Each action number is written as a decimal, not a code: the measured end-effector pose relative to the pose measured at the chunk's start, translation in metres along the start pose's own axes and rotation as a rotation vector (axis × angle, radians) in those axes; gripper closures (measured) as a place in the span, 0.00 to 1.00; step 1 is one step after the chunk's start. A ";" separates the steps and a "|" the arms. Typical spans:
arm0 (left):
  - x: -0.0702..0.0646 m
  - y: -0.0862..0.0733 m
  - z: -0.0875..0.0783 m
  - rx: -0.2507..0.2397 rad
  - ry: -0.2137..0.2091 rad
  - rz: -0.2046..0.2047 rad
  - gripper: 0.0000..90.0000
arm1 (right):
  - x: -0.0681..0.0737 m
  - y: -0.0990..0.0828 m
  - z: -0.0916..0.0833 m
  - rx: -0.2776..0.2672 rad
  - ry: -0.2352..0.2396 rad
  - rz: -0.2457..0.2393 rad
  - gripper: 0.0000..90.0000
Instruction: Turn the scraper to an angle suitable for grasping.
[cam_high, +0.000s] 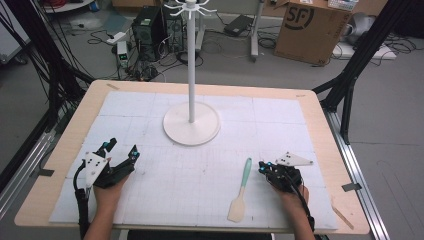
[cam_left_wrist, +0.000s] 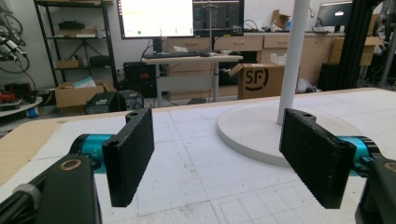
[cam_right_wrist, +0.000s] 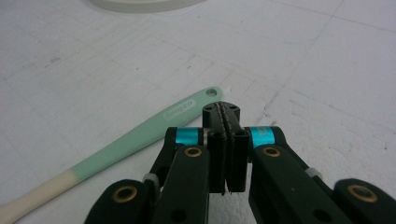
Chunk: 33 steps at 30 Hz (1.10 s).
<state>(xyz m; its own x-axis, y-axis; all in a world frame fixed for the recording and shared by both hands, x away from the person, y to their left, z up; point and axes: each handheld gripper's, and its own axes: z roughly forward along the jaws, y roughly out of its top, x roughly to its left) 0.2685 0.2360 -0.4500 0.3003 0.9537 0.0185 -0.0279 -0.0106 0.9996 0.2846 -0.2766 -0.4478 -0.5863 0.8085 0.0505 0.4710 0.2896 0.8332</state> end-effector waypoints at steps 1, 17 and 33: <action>0.000 0.000 0.000 0.001 -0.002 0.001 0.30 | 0.000 0.001 0.001 0.004 0.006 0.004 1.00; -0.001 -0.001 0.001 0.013 -0.025 -0.007 0.30 | 0.005 0.012 0.021 0.095 0.027 -0.025 1.00; -0.001 -0.001 0.001 0.021 -0.027 -0.009 0.30 | 0.012 0.022 0.036 0.125 0.040 -0.059 1.00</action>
<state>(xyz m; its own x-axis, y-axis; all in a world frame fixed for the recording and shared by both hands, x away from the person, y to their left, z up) 0.2691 0.2347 -0.4510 0.3264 0.9452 0.0103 -0.0053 -0.0090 0.9999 0.3112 -0.2420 -0.4490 -0.6398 0.7680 0.0276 0.5120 0.3992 0.7606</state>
